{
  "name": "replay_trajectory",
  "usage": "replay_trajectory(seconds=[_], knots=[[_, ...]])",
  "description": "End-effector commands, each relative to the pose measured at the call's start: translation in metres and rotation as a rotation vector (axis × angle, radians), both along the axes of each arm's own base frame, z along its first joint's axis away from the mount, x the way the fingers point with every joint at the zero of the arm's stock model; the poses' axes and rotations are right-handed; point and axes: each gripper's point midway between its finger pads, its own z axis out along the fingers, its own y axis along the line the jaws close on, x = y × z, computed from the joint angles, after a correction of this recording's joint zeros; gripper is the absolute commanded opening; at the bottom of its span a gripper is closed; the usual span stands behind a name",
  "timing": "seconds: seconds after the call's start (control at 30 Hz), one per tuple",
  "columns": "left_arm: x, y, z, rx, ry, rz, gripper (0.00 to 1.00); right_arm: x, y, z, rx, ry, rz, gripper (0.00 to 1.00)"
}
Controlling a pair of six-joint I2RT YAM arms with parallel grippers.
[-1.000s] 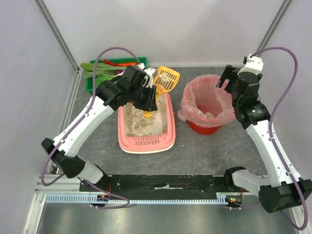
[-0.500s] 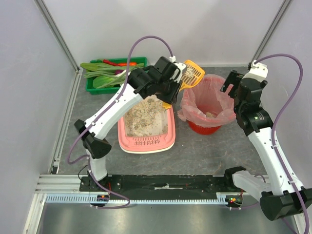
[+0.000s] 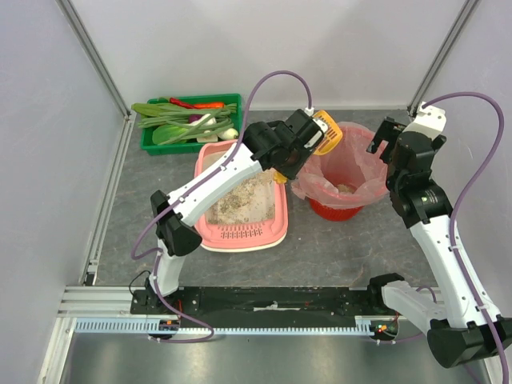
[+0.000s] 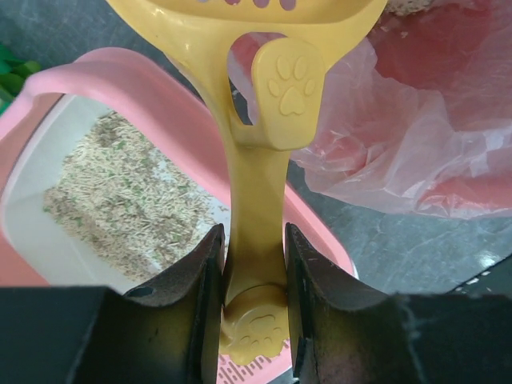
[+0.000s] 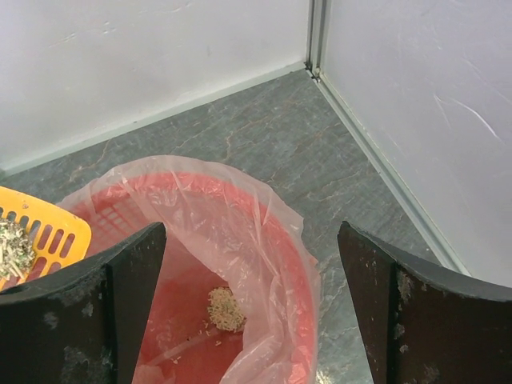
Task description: Clean the litter box
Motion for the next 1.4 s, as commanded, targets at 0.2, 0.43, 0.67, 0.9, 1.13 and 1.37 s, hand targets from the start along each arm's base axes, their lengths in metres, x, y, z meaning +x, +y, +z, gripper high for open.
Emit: replay_trajectory(seconds=[0.2,0.43,0.67,0.9,1.13,1.37], knots=[[0.020,0.001,0.032,0.158,-0.289,-0.036,0.02,-0.014,-0.014,0.019,-0.069,-0.034,-0.038,0.98],[0.028,-0.001,0.040,0.340,-0.464,-0.101,0.02,-0.026,-0.020,0.021,-0.087,-0.050,-0.057,0.98],[0.039,-0.008,0.050,0.429,-0.585,-0.136,0.02,-0.033,-0.021,0.018,-0.079,-0.066,-0.054,0.98],[0.054,-0.012,0.059,0.561,-0.793,-0.175,0.02,-0.041,-0.027,0.018,-0.103,-0.072,-0.074,0.98],[0.060,-0.017,0.081,0.652,-1.064,-0.185,0.02,-0.048,-0.029,0.019,-0.093,-0.095,-0.079,0.98],[0.062,-0.022,0.092,0.664,-1.109,-0.175,0.02,-0.050,-0.028,0.015,-0.096,-0.094,-0.073,0.98]])
